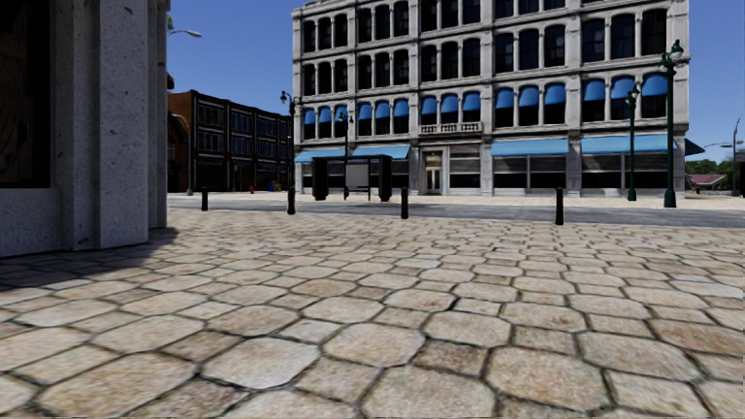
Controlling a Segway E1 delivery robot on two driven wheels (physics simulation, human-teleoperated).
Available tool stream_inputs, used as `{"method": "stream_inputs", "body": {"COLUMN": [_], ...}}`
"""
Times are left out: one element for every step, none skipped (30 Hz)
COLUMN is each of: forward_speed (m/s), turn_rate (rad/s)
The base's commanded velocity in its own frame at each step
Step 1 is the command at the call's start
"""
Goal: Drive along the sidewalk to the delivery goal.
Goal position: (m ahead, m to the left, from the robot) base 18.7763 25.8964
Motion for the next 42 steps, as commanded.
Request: {"method": "stream_inputs", "body": {"forward_speed": [2.00, 2.00, 2.00, 2.00, 2.00, 2.00, 2.00, 2.00, 2.00, 2.00, 2.00, 2.00, 2.00, 2.00, 2.00, 2.00, 2.00, 2.00, 2.00, 2.00, 2.00, 2.00, 2.00, 2.00, 2.00, 2.00, 2.00, 2.00, 2.00, 2.00, 2.00, 2.00, 2.00, 2.00, 2.00, 2.00, 2.00, 2.00, 2.00, 2.00, 2.00, 2.00], "turn_rate": [0.00, 0.00, 0.00, 0.00, 0.00, 0.00, 0.00, 0.00, 0.00, 0.00, 0.00, 0.00, 0.00, 0.00, 0.00, 0.00, 0.00, 0.00, 0.00, 0.00, 0.00, 0.00, 0.00, 0.00, 0.00, 0.00, 0.00, 0.00, 0.00, 0.00, 0.00, 0.00, 0.00, 0.00, 0.00, 0.00, 0.04, 0.15, 0.15, 0.28, 0.31, 0.35]}}
